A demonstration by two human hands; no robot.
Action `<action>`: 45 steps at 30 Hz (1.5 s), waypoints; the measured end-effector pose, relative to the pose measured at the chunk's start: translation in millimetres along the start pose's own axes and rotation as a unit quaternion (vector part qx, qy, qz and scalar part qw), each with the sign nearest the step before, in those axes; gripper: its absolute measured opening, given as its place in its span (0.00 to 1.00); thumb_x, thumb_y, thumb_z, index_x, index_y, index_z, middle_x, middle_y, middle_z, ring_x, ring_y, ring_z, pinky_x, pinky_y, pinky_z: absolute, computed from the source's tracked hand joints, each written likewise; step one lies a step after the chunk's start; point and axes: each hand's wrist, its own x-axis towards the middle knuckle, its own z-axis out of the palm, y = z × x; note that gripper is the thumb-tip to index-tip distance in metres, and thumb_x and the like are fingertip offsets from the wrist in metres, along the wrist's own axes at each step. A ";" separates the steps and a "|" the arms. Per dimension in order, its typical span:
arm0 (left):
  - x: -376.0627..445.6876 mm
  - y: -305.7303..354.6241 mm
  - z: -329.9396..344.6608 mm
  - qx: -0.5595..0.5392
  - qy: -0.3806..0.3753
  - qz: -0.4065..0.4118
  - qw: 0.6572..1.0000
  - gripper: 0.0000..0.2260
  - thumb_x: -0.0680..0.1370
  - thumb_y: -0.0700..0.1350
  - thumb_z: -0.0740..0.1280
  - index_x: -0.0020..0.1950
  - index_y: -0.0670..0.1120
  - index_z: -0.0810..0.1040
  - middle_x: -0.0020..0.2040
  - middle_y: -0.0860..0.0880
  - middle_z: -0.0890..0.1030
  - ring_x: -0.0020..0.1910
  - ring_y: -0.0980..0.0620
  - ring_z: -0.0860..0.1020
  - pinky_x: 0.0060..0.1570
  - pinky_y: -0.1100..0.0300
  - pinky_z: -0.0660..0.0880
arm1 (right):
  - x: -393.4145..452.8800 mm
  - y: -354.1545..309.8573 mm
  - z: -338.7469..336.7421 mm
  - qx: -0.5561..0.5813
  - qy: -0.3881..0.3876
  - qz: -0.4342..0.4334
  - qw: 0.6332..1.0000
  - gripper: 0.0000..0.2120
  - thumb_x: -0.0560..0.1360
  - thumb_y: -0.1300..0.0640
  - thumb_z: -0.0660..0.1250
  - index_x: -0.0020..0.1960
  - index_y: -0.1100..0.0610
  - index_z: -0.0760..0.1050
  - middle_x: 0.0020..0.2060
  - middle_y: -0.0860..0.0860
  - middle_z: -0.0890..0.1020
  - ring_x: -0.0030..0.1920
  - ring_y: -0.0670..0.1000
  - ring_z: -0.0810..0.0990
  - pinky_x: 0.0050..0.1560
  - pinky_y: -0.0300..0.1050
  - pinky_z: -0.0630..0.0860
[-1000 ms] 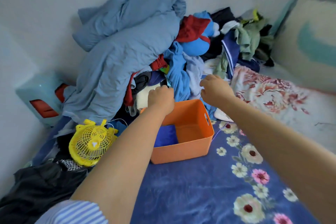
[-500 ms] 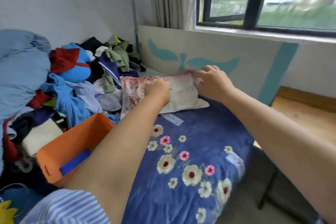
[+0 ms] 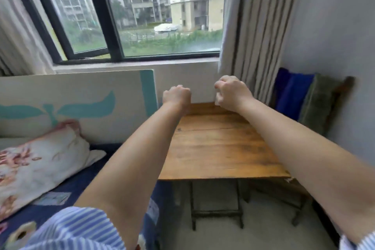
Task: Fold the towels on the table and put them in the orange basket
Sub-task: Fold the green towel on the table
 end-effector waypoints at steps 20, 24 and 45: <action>246.4 364.6 17.1 -0.083 0.027 0.219 0.972 0.12 0.75 0.36 0.58 0.56 0.41 0.75 0.57 0.43 0.74 0.59 0.43 0.72 0.49 0.54 0.69 | 26.9 430.1 -12.2 -0.073 0.009 0.261 0.963 0.15 0.75 0.61 0.56 0.60 0.60 0.73 0.61 0.56 0.74 0.62 0.57 0.69 0.57 0.46 0.70; 319.9 416.4 22.4 -0.092 0.024 0.242 0.966 0.10 0.76 0.36 0.58 0.54 0.41 0.75 0.54 0.44 0.75 0.56 0.44 0.73 0.44 0.56 0.65 | 59.8 501.4 -12.6 -0.079 0.023 0.298 0.951 0.14 0.75 0.61 0.57 0.58 0.61 0.74 0.57 0.56 0.76 0.59 0.57 0.72 0.52 0.44 0.70; 483.4 604.8 144.9 -0.102 -0.160 0.248 0.950 0.11 0.78 0.36 0.56 0.37 0.43 0.70 0.33 0.51 0.65 0.31 0.54 0.65 0.26 0.63 0.58 | 138.6 740.6 111.2 -0.091 -0.089 0.290 0.948 0.11 0.75 0.59 0.57 0.47 0.60 0.78 0.44 0.55 0.79 0.52 0.54 0.76 0.47 0.40 0.67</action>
